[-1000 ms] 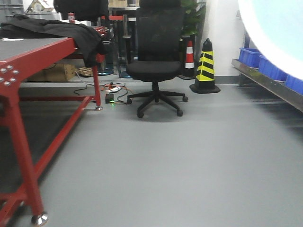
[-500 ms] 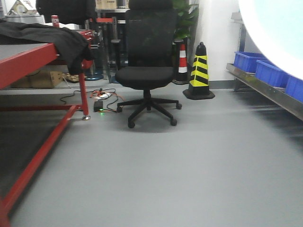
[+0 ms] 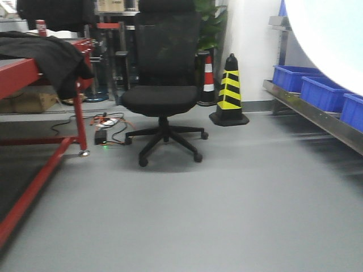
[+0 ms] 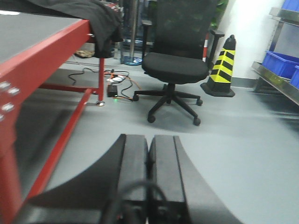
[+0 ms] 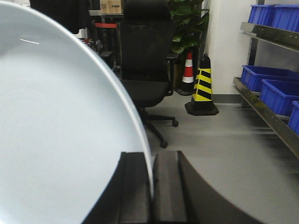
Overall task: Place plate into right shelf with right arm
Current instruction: 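Keep holding the plate while driving up to the blue-bin shelf rack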
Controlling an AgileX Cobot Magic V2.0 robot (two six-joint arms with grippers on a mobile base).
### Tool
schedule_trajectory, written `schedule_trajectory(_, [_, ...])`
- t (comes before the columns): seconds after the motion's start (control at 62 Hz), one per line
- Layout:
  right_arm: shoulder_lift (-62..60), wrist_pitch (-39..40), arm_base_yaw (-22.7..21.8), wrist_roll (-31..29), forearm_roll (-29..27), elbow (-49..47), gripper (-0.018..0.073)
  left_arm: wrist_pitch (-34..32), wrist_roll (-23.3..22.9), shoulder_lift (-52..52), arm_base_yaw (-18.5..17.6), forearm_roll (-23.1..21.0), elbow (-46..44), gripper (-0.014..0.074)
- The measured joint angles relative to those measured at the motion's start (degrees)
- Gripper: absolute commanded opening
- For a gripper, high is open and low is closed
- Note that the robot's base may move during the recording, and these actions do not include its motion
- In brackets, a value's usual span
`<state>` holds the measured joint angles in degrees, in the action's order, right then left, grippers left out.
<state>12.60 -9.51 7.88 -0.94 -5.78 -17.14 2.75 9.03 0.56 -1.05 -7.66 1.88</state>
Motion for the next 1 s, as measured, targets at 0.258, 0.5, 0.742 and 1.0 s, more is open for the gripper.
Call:
schedule_trajectory(0.258, [0.00, 0.00, 0.00, 0.00, 0.00, 0.00, 0.0055, 0.00, 0.00, 0.00, 0.00, 0.00, 0.00, -0.0128])
schedule_trajectory(0.5, [0.00, 0.00, 0.00, 0.00, 0.00, 0.00, 0.0055, 0.00, 0.00, 0.00, 0.00, 0.00, 0.00, -0.0128])
schedule_trajectory(0.742, [0.00, -0.10, 0.00, 0.00, 0.00, 0.00, 0.0055, 0.00, 0.00, 0.00, 0.00, 0.00, 0.00, -0.0128])
schedule_trajectory(1.0, [0.00, -0.10, 0.00, 0.00, 0.00, 0.00, 0.0055, 0.00, 0.00, 0.00, 0.00, 0.00, 0.00, -0.0128])
